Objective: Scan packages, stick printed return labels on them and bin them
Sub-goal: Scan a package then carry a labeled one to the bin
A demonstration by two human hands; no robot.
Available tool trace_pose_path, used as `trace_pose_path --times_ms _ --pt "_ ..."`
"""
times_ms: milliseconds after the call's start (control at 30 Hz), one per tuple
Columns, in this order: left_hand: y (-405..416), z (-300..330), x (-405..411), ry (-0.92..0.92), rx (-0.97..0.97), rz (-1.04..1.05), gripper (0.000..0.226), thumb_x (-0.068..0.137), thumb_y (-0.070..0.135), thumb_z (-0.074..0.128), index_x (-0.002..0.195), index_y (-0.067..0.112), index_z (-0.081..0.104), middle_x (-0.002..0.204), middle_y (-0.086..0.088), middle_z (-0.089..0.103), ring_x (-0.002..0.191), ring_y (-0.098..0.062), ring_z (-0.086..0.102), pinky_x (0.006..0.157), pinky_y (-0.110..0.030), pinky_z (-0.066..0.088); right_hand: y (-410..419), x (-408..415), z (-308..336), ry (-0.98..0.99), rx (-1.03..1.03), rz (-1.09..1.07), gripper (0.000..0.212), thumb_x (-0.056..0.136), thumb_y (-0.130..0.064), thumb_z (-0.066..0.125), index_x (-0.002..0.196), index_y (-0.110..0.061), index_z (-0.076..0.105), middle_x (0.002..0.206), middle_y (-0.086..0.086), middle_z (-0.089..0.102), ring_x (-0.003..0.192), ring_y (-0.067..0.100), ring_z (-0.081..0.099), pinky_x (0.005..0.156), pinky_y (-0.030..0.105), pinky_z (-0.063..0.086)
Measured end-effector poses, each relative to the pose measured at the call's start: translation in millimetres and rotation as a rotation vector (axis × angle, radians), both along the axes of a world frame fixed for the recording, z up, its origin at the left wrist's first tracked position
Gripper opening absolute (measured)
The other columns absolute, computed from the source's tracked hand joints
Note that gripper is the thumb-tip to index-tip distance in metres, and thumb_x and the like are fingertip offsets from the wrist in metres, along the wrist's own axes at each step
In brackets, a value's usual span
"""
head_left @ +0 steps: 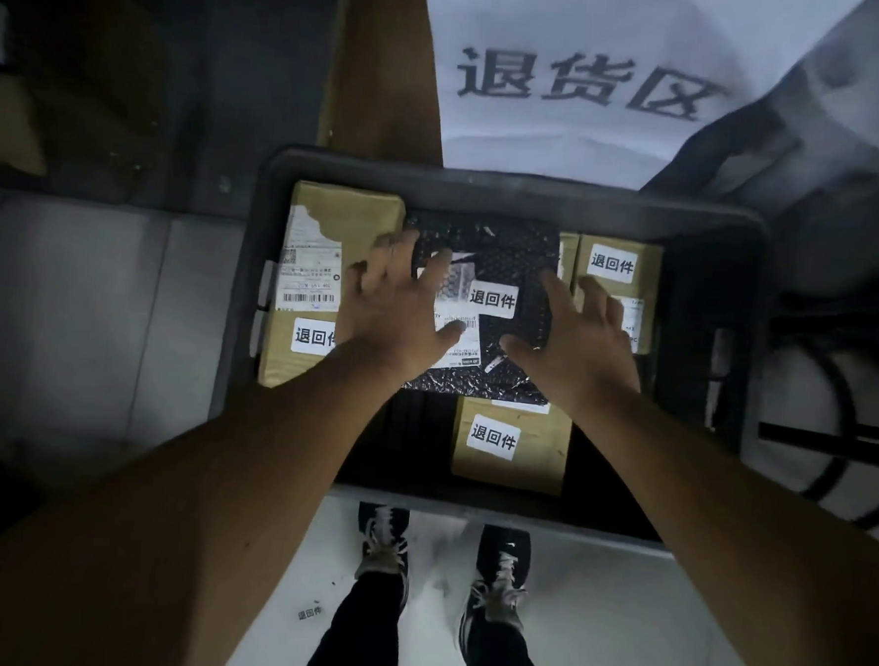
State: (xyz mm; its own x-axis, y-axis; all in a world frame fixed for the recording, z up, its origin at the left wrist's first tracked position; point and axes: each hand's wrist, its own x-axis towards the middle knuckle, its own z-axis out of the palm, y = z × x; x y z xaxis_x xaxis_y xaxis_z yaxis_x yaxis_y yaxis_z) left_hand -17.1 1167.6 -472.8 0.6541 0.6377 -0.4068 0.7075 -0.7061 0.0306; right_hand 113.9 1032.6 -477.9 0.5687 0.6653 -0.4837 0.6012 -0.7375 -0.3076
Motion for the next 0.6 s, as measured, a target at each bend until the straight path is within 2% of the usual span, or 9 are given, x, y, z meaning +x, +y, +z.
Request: trace_pose_path --times_ms 133,233,367,600 --pt "-30.9 85.7 -1.3 -0.049 -0.014 -0.003 0.08 0.09 0.063 0.051 0.154 0.028 0.019 0.162 -0.007 0.004 0.149 -0.029 0.004 0.115 -0.047 0.022 -35.5 -12.9 82.9 -0.011 0.007 -0.006 0.076 0.092 -0.052 0.056 0.154 -0.027 0.02 0.16 0.009 0.016 0.146 0.03 0.016 0.11 0.05 0.031" --pt "-63.0 164.8 -5.6 -0.076 -0.048 -0.008 0.078 0.091 0.061 0.049 0.154 0.028 0.018 0.163 -0.007 0.008 0.149 -0.029 0.007 0.117 -0.049 0.022 -66.5 -24.5 167.0 -0.018 0.007 -0.026 0.072 0.094 -0.051 0.052 0.154 -0.027 0.019 0.16 0.006 0.016 0.146 0.028 0.016 0.11 0.049 0.031" --pt "-110.9 268.7 -23.4 -0.1 -0.092 -0.011 0.075 0.093 0.06 0.048 0.155 0.028 0.019 0.163 -0.009 0.014 0.149 -0.032 0.014 0.116 -0.049 0.025 -117.1 -42.3 285.3 -0.066 0.014 -0.029 0.068 0.094 -0.049 0.051 0.151 -0.025 0.024 0.156 0.007 0.025 0.141 0.03 0.024 0.108 0.049 0.033" --pt "-209.3 398.0 -43.4 -0.216 -0.096 -0.159 0.07 0.094 0.057 0.049 0.153 0.027 0.025 0.161 -0.009 0.019 0.147 -0.031 0.02 0.113 -0.05 0.03 -232.7 -78.7 431.7 -0.113 0.081 -0.27 0.067 0.095 -0.051 0.048 0.152 -0.027 0.023 0.154 0.006 0.028 0.14 0.03 0.026 0.11 0.049 0.029"
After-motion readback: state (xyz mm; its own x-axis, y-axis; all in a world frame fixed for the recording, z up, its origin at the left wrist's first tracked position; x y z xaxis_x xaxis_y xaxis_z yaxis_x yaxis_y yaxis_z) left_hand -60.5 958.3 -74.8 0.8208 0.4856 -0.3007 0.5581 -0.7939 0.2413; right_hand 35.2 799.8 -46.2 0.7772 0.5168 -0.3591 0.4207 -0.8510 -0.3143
